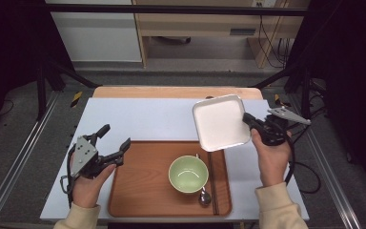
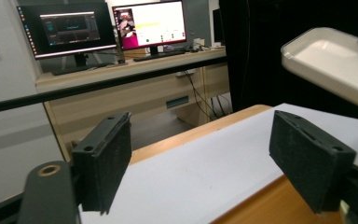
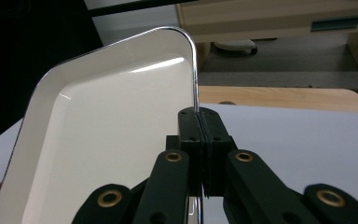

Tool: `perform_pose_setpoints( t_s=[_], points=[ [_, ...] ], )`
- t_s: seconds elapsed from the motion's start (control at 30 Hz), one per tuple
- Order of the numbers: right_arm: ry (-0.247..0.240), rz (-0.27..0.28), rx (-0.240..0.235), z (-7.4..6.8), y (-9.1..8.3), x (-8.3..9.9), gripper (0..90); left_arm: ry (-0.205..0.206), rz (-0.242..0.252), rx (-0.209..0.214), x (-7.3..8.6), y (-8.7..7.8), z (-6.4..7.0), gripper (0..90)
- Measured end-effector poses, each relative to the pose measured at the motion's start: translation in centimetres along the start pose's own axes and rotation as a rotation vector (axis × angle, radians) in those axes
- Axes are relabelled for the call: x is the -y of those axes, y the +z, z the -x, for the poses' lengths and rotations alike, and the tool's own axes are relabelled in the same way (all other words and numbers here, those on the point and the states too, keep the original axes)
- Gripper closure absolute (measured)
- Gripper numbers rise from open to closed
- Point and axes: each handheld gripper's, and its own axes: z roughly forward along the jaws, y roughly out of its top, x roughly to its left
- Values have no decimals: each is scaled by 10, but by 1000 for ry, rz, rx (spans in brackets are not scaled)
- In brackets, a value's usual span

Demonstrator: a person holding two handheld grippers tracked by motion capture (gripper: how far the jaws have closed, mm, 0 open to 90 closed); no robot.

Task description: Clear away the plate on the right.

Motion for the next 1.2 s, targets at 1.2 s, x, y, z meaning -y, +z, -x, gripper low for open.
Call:
perform_pose_setpoints(
  t_s=[1.2],
  points=[
    [22, 36, -85, -103, 64, 29, 893, -81, -165, 3, -5, 59, 43, 403]
  ],
)
